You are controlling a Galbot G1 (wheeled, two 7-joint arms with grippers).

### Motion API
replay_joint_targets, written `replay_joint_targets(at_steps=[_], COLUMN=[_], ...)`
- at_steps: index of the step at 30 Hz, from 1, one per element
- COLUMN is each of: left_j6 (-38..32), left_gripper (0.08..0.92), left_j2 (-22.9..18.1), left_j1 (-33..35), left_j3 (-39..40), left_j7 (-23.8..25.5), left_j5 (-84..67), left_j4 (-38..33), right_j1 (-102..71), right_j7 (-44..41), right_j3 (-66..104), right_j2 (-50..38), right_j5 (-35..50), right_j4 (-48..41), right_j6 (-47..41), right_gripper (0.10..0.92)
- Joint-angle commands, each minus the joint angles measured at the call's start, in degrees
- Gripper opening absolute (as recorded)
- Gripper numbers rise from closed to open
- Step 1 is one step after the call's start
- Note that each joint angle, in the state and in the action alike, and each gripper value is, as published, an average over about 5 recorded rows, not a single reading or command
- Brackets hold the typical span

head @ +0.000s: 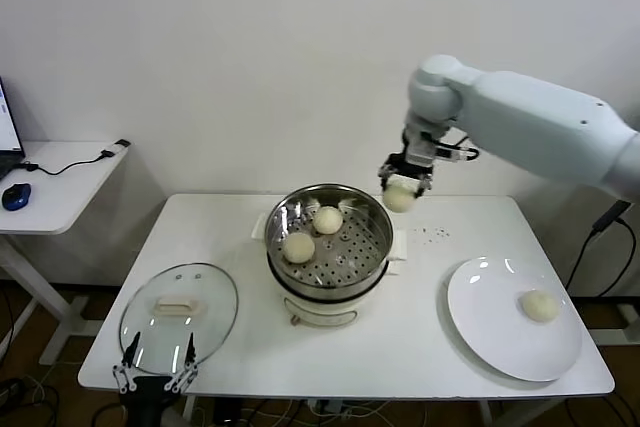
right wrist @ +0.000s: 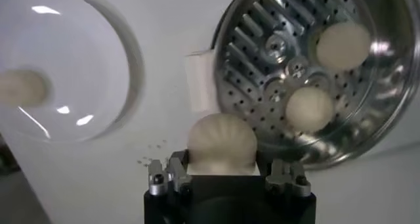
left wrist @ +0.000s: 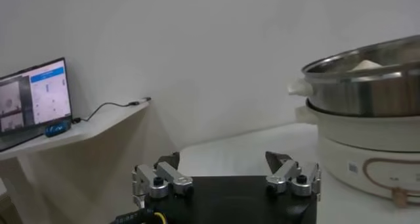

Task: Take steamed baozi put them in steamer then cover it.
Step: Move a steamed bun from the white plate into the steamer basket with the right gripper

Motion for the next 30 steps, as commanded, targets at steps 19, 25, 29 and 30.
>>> replay_joint_targets(at_steps=[19, 25, 29, 30], left_j6=[0.00, -0.14, -0.15, -0.17], left_gripper=[0.823, 0.823, 0.823, 0.823], left_j2=[0.33, 0.22, 0.30, 0.30], left_j1=[-0.14, -0.13, -0.27, -0.27], left_j3=[-1.09, -0.89, -1.07, -1.07], left_j7=[-0.05, -0.10, -0.12, -0.12], left_j5=[-2.37, -2.21, -2.22, -2.23], left_j4=[1.99, 2.41, 2.57, 2.62], right_j1=[-10.89, -11.08, -10.84, -10.74], right_j7=[1.19, 1.25, 1.32, 1.14], right_j3=[-1.50, -1.64, -1.41, -1.32], right_j2=[13.32, 13.14, 13.06, 13.01], right_j5=[-3.43, -2.63, -2.80, -2.76], right_j4=[0.16, 0.13, 0.05, 0.05], right_j6=[4.00, 3.74, 3.66, 3.66], right_gripper=[0.670, 0.675, 0.733, 0.758])
